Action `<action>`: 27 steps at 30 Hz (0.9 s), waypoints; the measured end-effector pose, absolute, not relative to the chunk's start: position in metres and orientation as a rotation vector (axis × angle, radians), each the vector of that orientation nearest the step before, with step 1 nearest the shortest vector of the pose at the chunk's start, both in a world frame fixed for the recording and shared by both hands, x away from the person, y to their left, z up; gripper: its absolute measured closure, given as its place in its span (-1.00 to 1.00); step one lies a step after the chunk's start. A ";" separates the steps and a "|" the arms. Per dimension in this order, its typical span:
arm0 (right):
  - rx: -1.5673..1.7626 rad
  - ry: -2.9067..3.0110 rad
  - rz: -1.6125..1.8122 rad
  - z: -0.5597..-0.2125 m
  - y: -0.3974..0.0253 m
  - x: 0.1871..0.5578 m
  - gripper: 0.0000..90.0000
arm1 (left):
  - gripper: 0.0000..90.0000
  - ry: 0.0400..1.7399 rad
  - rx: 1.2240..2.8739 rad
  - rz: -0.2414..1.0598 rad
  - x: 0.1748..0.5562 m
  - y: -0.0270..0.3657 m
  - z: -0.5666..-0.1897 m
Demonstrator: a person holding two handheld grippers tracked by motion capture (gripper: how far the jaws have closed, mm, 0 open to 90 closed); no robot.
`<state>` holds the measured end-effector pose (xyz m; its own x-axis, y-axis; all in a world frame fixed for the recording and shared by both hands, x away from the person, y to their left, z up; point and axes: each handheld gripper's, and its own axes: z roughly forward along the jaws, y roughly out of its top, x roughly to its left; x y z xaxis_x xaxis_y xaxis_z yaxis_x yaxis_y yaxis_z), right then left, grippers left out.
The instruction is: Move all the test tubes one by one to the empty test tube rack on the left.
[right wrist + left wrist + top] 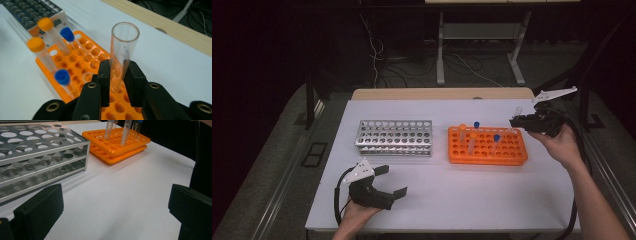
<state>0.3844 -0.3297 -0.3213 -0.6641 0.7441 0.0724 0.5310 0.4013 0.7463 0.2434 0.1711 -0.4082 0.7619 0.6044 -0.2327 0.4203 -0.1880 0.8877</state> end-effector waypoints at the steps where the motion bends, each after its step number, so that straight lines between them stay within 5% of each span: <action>1: 1.117 2.389 1.122 -0.321 -0.330 0.384 0.67 | -1.00 0.793 1.818 0.201 0.244 0.171 -0.407; 12: 0.930 2.470 1.166 -0.268 -0.296 0.366 0.67 | -1.00 0.762 1.853 0.190 0.251 0.169 -0.390; 27: 0.698 2.618 1.201 -0.241 -0.233 0.350 0.67 | -1.00 0.685 1.937 0.162 0.271 0.157 -0.352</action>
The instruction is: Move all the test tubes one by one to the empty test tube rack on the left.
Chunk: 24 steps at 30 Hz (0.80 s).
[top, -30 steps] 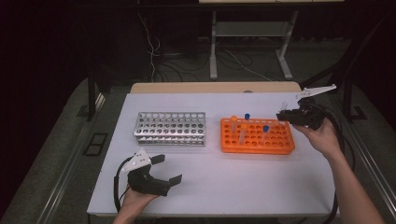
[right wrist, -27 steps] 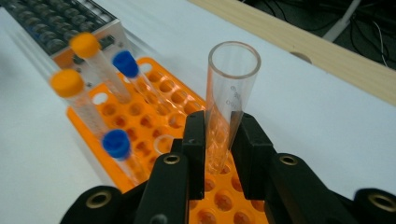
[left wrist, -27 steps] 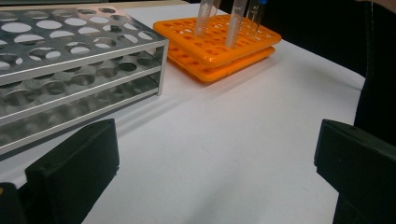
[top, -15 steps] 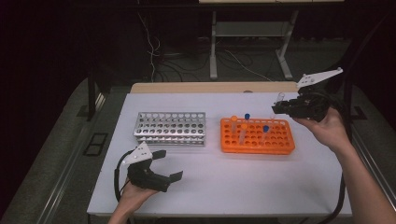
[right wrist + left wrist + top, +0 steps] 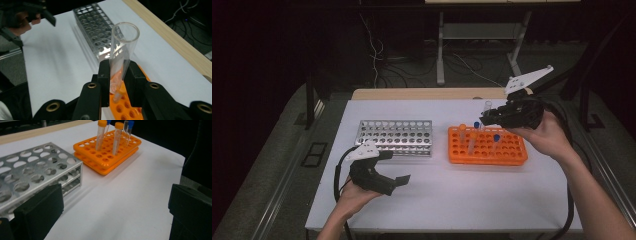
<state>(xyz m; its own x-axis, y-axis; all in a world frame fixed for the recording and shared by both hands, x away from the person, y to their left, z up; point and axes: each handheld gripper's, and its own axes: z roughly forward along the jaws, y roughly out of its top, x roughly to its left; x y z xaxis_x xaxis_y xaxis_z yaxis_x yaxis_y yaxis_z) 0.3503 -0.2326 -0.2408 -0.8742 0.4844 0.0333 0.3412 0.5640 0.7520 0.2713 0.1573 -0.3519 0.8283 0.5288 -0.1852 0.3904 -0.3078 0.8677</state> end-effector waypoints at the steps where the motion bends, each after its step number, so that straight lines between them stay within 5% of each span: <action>1: 0.680 2.630 1.202 -0.241 -0.228 0.349 0.67 | -1.00 0.679 1.941 0.160 0.273 0.156 -0.349; 24: 0.460 2.833 1.161 -0.284 -0.145 0.354 0.67 | -0.93 0.519 2.138 0.177 0.319 0.125 -0.292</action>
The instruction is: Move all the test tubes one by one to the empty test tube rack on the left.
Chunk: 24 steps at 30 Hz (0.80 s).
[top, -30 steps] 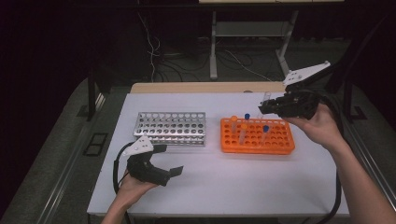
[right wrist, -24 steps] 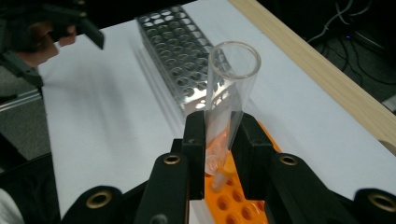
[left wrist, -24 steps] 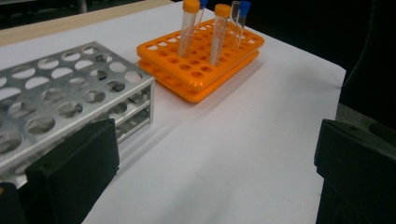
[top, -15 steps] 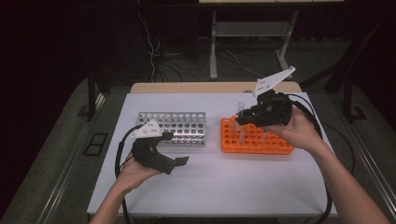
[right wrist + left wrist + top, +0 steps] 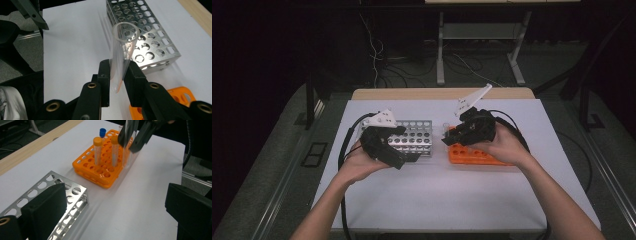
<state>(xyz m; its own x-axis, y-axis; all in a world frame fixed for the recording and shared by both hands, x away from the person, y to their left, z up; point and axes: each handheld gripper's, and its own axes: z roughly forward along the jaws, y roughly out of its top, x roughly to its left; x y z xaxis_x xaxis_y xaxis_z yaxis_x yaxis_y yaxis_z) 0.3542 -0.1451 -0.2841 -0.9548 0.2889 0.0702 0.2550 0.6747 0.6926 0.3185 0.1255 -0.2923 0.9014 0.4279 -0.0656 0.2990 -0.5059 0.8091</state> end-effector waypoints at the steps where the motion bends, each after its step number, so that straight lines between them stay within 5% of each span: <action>1: 0.455 2.837 1.161 -0.286 -0.143 0.355 0.67 | -0.91 0.518 2.139 0.172 0.320 0.125 -0.291; 15: 0.377 2.875 1.172 -0.307 -0.119 0.362 0.67 | -0.58 0.460 2.253 0.079 0.345 0.111 -0.286; 24: 0.370 2.889 1.198 -0.321 -0.106 0.364 0.67 | -0.16 0.395 2.310 0.032 0.357 0.102 -0.286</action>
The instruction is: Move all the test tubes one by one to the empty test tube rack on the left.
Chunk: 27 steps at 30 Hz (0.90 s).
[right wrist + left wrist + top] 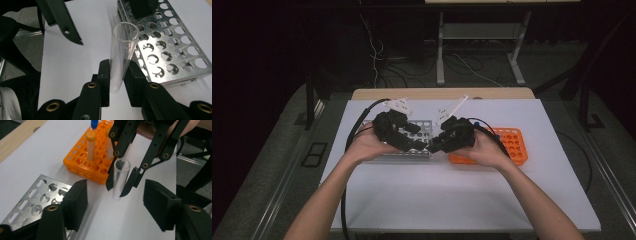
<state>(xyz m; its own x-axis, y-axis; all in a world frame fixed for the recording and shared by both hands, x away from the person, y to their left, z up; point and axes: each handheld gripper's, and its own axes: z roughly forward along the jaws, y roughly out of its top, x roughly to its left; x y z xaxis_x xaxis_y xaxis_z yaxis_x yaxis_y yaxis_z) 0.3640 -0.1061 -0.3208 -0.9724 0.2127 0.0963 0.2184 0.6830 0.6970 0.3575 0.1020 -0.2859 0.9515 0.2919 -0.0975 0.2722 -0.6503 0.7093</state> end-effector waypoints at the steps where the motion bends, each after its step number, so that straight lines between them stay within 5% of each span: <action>1: -0.364 -2.875 -1.194 -0.322 -0.105 0.364 0.67 | -0.11 0.396 2.317 0.027 0.358 0.101 -0.286; 15: -0.338 -2.858 -1.167 -0.339 -0.088 0.364 0.67 | 0.53 0.358 2.432 -0.003 0.364 0.093 -0.290; 23: -0.341 -2.862 -1.169 -0.339 -0.086 0.362 0.65 | 0.66 0.343 2.430 -0.054 0.367 0.093 -0.290; 27: -0.369 -2.858 -1.201 -0.335 -0.092 0.364 0.47 | 0.66 0.349 2.444 -0.040 0.370 0.093 -0.285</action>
